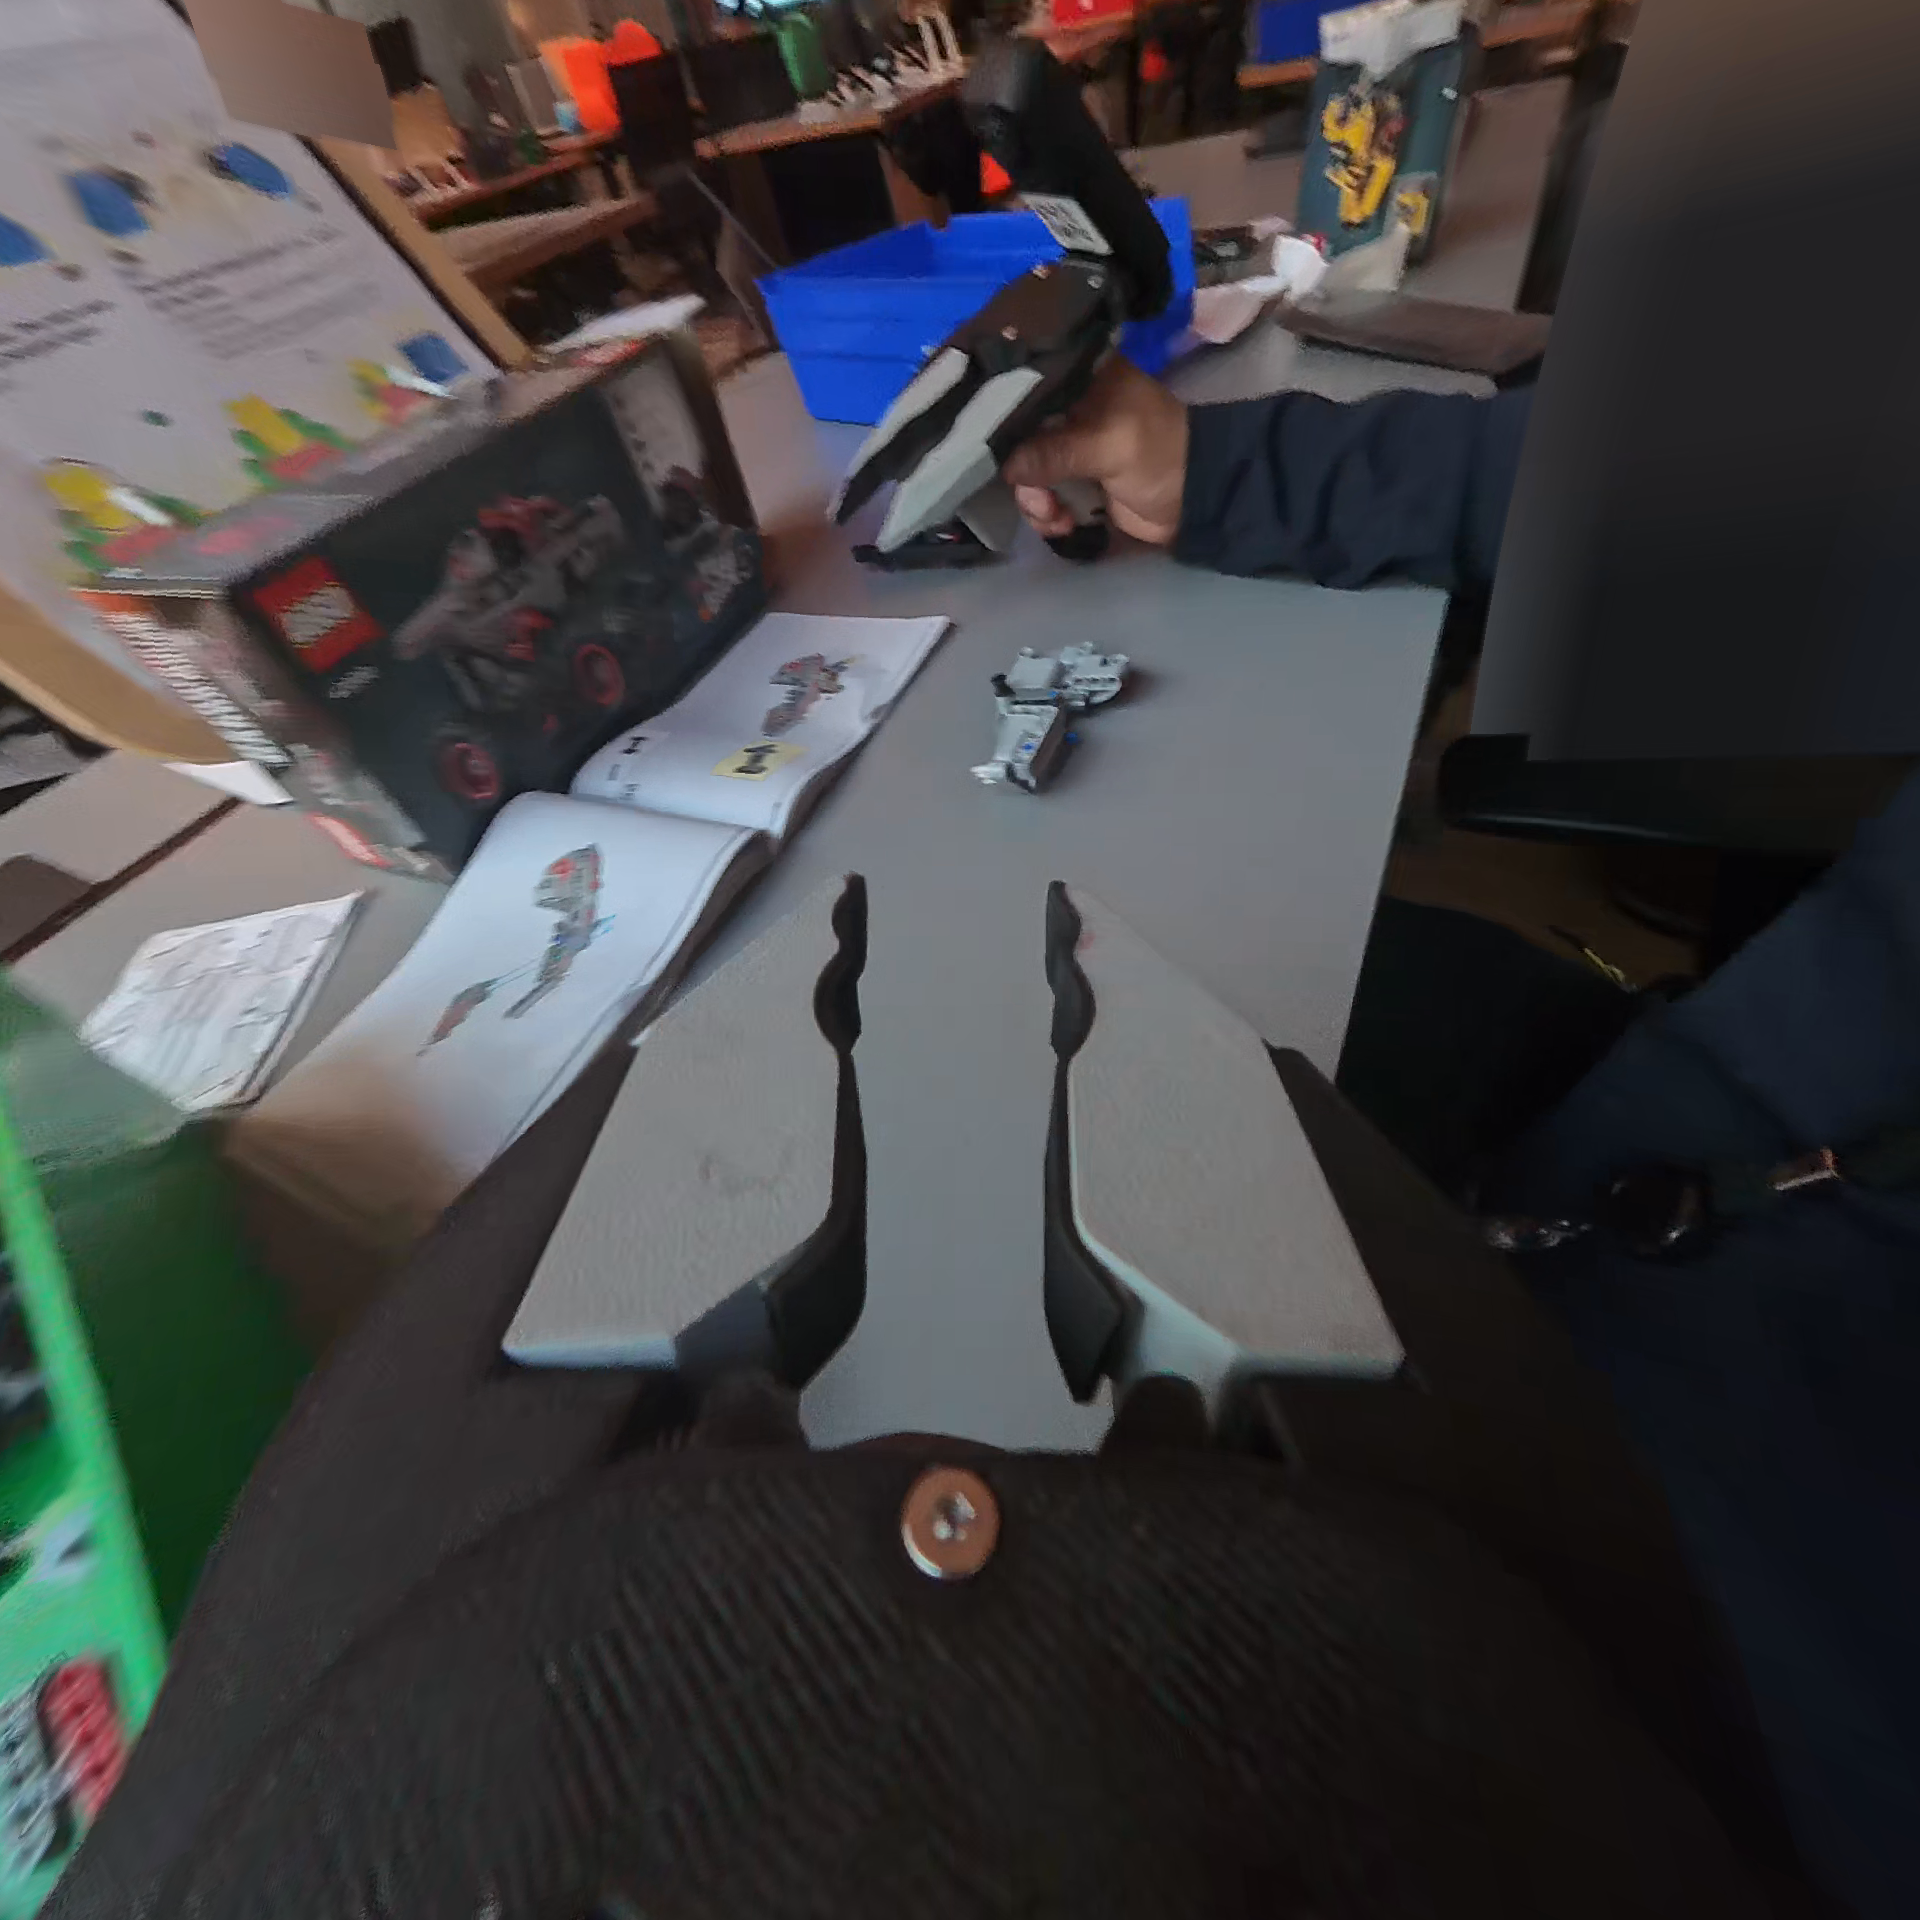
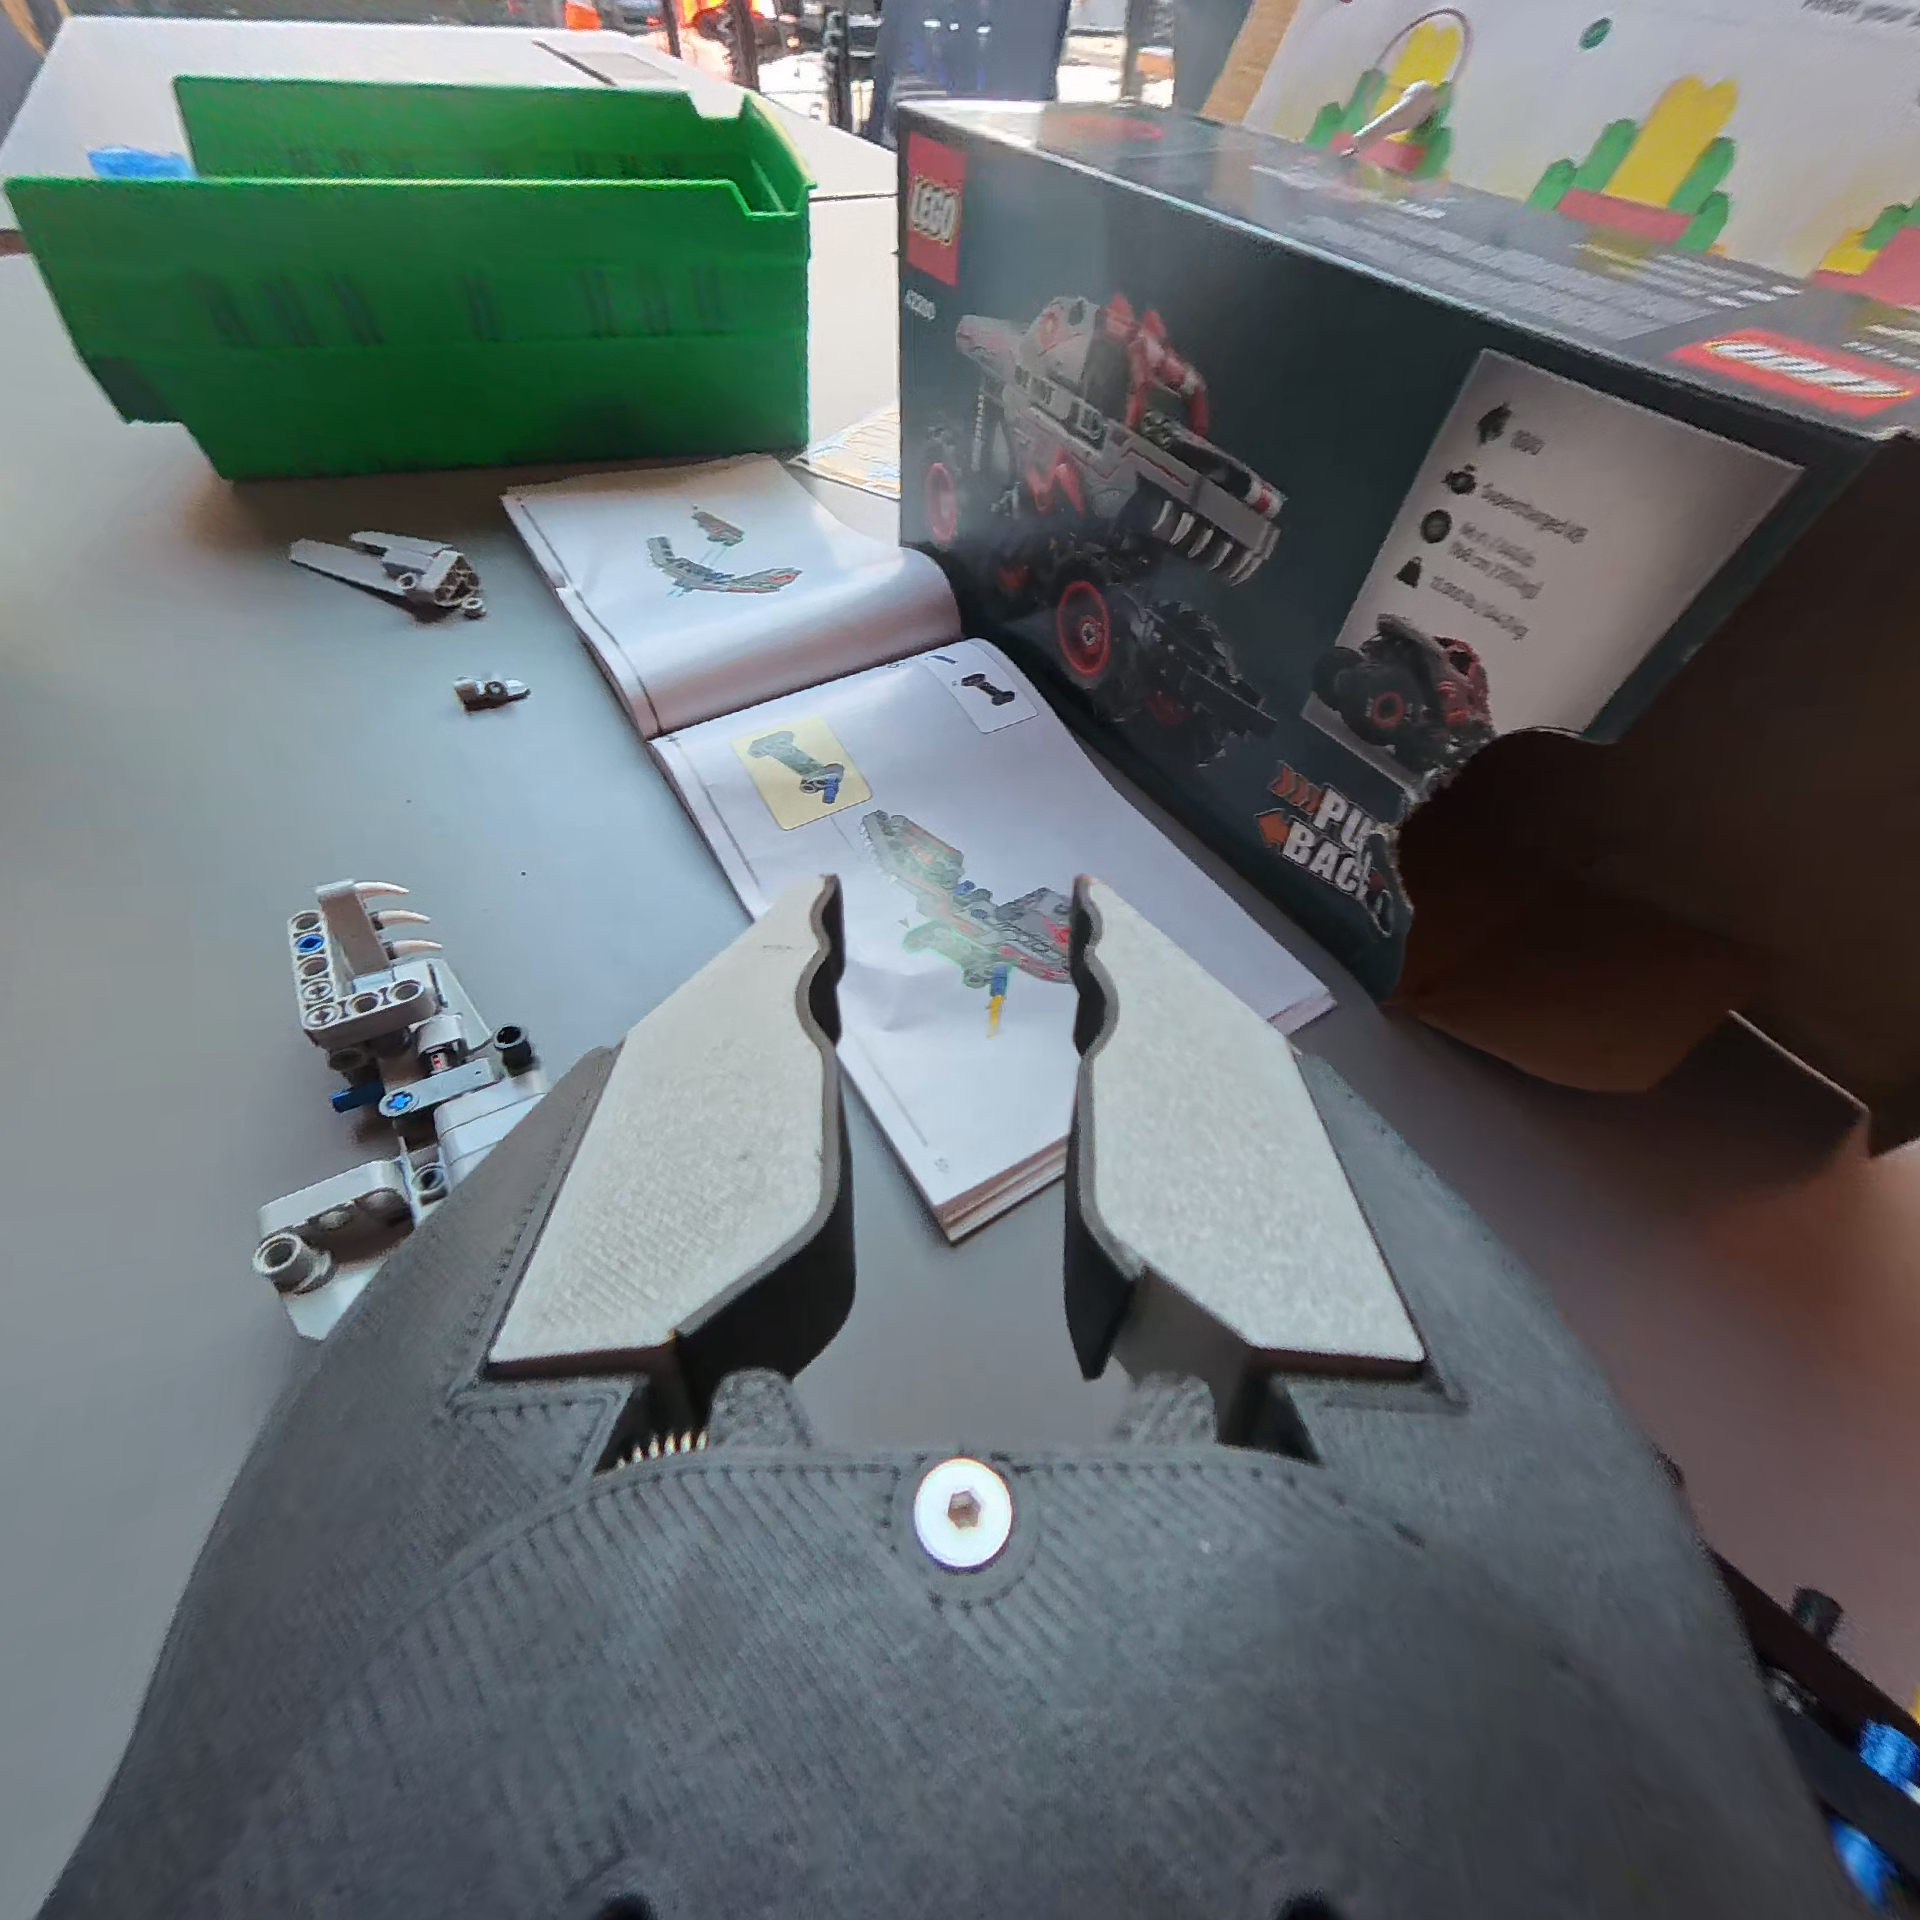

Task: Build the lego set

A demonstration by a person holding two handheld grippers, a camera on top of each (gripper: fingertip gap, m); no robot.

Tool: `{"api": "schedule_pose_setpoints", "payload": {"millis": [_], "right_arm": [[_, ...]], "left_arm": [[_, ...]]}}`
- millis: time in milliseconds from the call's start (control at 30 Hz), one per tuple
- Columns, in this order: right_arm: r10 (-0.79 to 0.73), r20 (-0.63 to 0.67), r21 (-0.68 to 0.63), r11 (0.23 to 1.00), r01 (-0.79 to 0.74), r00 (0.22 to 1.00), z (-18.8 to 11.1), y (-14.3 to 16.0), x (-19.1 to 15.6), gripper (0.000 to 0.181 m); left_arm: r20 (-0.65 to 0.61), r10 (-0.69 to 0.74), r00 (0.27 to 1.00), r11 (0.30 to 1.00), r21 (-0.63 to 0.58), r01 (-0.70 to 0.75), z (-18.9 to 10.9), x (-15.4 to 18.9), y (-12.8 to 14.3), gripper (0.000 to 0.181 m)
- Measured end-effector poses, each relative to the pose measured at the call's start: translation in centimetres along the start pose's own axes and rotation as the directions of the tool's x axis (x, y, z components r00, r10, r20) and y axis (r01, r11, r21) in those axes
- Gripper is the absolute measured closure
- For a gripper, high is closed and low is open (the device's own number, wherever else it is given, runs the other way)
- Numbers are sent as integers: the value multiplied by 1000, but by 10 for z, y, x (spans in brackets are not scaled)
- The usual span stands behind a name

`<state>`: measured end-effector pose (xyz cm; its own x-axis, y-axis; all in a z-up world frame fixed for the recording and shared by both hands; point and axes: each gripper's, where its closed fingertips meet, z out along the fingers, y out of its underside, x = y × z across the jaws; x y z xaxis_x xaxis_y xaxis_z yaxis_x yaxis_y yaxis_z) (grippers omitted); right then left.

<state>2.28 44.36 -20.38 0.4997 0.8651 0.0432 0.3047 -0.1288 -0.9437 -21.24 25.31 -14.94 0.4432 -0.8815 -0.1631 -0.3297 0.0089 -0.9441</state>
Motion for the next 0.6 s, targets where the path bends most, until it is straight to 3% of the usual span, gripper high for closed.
{"api": "schedule_pose_setpoints", "payload": {"millis": [100,300,433,600], "right_arm": [[13,-32,28,1000,-12,999,-5,-5,6,142],[38,-67,65,997,-34,997,-12,-10,13,146],[48,-69,66,997,-43,996,-11,-9,13,147],[54,-53,56,997,-51,997,-8,-6,10,147]], "left_arm": [[131,-66,989,998,-14,68,-40,-23,-2,146],[361,-218,907,962,-78,262,-102,-69,37,143],[423,-261,868,945,-70,319,-117,-88,59,144],[381,-354,854,918,-32,394,-110,-106,73,144]]}}
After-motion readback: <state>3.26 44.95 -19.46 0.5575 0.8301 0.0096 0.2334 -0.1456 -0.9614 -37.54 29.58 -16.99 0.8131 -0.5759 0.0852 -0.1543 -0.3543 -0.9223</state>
